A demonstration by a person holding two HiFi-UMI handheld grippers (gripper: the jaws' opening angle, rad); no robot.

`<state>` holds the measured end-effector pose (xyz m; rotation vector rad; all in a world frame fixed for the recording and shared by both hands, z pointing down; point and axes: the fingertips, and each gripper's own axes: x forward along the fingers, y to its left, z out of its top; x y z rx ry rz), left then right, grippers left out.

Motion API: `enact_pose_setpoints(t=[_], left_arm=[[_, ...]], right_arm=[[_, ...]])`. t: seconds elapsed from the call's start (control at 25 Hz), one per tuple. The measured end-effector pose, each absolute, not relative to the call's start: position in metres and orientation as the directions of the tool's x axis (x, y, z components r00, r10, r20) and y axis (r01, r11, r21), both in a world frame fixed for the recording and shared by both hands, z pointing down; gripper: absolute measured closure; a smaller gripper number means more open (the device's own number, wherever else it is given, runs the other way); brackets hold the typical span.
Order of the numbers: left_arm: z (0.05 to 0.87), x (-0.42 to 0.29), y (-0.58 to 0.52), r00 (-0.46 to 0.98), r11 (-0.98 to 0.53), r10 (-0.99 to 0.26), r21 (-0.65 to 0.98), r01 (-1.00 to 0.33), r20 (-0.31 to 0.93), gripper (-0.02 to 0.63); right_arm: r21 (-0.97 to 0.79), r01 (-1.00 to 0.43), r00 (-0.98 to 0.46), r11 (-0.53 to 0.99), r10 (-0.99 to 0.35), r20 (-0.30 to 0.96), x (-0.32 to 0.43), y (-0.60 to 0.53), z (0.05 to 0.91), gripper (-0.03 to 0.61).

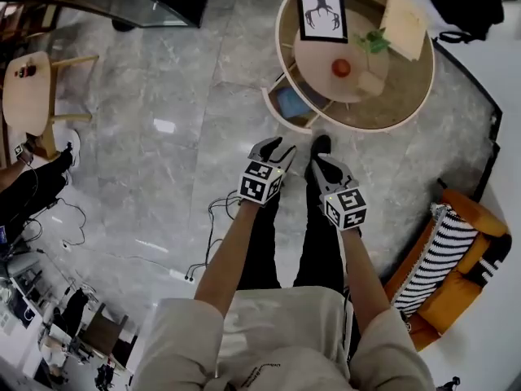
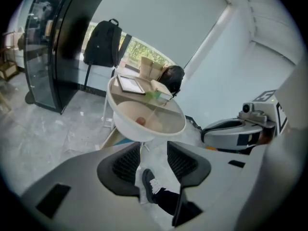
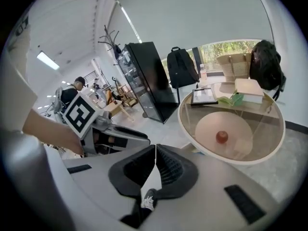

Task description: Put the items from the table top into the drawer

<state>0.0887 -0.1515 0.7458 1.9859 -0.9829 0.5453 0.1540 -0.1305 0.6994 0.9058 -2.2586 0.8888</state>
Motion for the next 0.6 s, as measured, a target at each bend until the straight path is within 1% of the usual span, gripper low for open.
enact_pose_setpoints(t=[0.24,0.44,0.6], left_arm=[[0.64,0.084,-0.141,0.61,-0.414,-0.471,0.451,-0.791,0.637,0.428],[0.565,0.079,-0.122,0.599,-0.416,-0.51,0.433,-0.8,0.617,0.428],[0.523,0.078,-0.096,0.596,-0.424,-0.519,0.42,-0.802,0.613,0.428]], right_arm=[[-0.353,-0.807,-0.58,0.473,-0.523,0.625,0.145,-0.134,0.611,0.545],[-0.314,-0.827,-0.551,0.465,-0.562,0.617,0.154,-0.121,0.554,0.545],[-0.279,-0.83,-0.54,0.482,-0.573,0.616,0.167,-0.103,0.515,0.545]])
